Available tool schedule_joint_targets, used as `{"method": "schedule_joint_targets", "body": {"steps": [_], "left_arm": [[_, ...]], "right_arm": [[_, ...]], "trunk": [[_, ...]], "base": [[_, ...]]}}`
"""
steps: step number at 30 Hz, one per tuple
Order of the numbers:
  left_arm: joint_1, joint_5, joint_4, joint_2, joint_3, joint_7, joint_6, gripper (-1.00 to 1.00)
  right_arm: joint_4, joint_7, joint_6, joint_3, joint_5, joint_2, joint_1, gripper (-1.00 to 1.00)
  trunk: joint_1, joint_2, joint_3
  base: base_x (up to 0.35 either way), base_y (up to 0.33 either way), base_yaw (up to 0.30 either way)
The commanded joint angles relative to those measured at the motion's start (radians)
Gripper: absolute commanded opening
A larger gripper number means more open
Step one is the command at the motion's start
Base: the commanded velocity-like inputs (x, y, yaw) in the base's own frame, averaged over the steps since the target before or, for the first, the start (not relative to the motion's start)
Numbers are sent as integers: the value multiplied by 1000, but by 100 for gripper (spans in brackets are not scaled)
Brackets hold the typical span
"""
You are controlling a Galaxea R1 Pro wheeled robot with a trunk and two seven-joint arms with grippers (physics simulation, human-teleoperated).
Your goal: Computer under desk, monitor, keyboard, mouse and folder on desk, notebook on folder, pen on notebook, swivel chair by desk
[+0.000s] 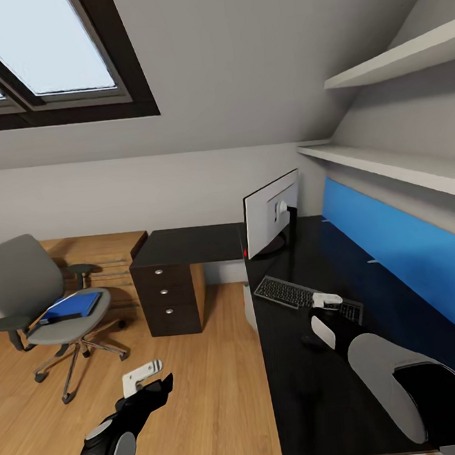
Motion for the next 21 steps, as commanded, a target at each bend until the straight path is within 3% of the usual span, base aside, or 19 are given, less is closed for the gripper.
{"method": "schedule_joint_targets", "body": {"steps": [1,21], "left_arm": [[0,10,-2,0,-1,9,3,100],[2,11,-2,0,-2,10,4,100]], "right_arm": [[-2,-6,6,9,-8,0,0,100],[0,-6,5,9,-9,1,0,100]], "trunk": [[4,-9,-5],[81,-149,-67]], "base": [[0,0,0],[0,0,0]]}}
